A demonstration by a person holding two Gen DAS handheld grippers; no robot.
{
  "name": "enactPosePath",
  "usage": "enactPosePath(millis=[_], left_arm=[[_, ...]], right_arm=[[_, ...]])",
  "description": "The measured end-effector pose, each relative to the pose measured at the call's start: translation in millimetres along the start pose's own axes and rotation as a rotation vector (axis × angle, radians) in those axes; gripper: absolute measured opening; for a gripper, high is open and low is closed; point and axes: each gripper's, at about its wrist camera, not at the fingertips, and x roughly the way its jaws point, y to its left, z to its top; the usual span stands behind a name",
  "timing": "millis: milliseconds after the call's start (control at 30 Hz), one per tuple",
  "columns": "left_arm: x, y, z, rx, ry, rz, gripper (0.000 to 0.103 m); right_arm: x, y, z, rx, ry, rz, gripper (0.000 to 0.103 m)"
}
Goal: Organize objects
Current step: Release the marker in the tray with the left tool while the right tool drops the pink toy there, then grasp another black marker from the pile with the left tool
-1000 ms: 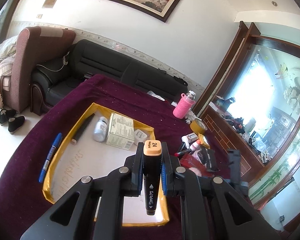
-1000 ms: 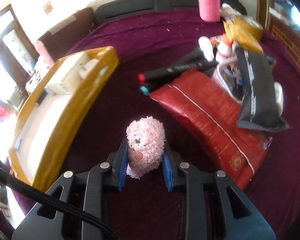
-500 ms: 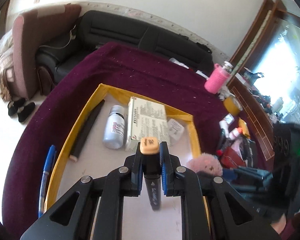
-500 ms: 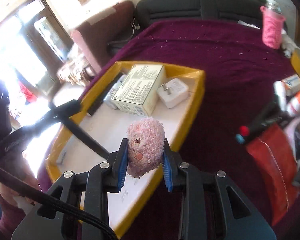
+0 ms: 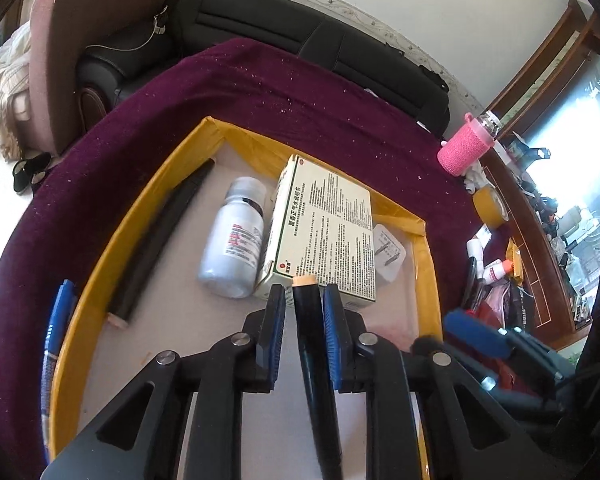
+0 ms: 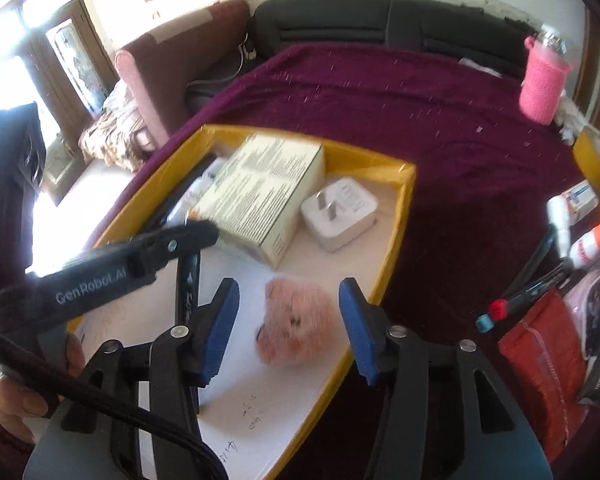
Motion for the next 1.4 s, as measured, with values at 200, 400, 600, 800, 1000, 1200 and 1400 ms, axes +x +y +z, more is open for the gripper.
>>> enactPosePath(millis=[200,400,600,800,1000,1200,1400], left_arm=[[-46.7,7.2,-8.2,-0.035,-0.117,0.051,0.064],[-35.8,-17.1,-36.7,0.026,-0.08,0.133,0.064],[-3.3,-39.3,-63.1,0.017,0.05,0.135,0.064],[-63.3,-61.7,-75.8,0.045,-0.137,0.189,0.067],[-70.7,-114.5,-87.8,0.215,-0.193,0.162,0.073],[-30.9,-159.7,-80.5,0.264,-0.069,0.087,0.073],[11.8,-209.7,-56.8,0.407,-0.076,0.133,0.073]], right_arm=[[-34.4,-10.3,-3.3,0.009,-0.101,-0.044,0.059],[-47.9,-33.7,-21.4,0.043,-0.114,-0.072,0.061],[-66.6,-52.6,-46.3,0.1,-0.134,-0.039,0.061],[-108.1,-94.7,-65.1,0.174,-0.222,-0.081,0.061],[-145.2,-162.5,-82.6,0.295,-0.345,-0.247,0.071],[-148.3,-225.0,-90.2,0.423,-0.365,-0.268,0.071],[-134.7,-264.2,-77.3,0.436,-0.373,-0.285,0.071]])
